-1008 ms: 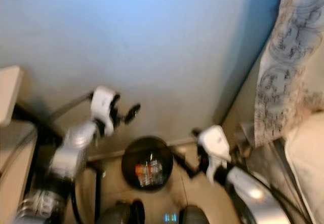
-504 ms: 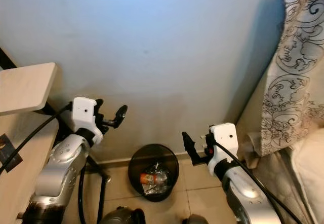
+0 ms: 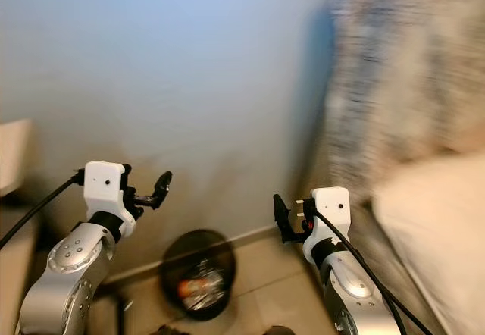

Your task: Clean up the room

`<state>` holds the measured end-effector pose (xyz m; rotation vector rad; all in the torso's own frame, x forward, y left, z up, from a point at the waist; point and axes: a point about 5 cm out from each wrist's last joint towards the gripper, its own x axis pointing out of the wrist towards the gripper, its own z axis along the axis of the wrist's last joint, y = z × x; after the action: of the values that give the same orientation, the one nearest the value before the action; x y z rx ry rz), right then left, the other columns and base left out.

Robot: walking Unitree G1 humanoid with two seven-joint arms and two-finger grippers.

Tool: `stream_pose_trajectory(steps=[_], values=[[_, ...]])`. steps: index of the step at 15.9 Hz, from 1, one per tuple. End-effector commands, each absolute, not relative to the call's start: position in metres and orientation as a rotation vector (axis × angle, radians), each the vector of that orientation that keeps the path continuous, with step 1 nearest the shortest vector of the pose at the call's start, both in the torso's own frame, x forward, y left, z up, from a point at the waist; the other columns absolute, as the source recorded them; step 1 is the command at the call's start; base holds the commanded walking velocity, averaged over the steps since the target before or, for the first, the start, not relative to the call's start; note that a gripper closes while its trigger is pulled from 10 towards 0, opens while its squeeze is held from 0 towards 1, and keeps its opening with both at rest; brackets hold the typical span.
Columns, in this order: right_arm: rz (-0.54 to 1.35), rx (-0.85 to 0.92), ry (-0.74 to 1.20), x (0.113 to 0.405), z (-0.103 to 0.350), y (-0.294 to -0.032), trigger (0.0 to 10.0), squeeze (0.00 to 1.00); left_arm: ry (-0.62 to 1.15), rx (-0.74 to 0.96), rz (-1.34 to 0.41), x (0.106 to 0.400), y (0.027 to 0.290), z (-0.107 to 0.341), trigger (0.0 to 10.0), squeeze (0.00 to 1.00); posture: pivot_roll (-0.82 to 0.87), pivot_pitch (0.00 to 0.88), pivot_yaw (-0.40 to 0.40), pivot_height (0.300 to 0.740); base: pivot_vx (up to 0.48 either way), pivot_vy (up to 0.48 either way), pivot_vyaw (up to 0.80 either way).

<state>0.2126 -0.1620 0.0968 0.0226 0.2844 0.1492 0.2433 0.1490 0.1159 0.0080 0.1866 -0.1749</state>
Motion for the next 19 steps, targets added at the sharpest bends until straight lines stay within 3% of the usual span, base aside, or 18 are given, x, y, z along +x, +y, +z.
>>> stream_pose_trajectory(steps=[1,9,15,19], values=[[0.157,0.022,0.266,0.212,0.1,-0.158,10.0,0.0,0.197,0.029,-0.156,0.241,0.154,0.116,10.0,0.0,-0.01,0.0,0.057,0.74,0.0,0.0,-0.8],[0.14,0.006,0.269,0.206,0.099,-0.153,10.0,0.0,0.206,0.095,-0.179,0.235,0.158,0.125,10.0,0.0,0.0,0.019,0.049,0.74,0.0,0.0,-0.8],[0.08,0.022,0.247,0.21,0.108,-0.182,10.0,0.0,0.218,0.113,-0.16,0.223,0.155,0.121,10.0,0.0,-0.02,0.028,0.027,0.74,0.0,0.0,-0.8],[0.097,0.042,0.248,0.212,0.106,-0.175,10.0,0.0,0.218,0.117,-0.149,0.223,0.161,0.124,10.0,0.0,0.01,0.009,0.02,0.74,0.0,0.0,-0.8]])
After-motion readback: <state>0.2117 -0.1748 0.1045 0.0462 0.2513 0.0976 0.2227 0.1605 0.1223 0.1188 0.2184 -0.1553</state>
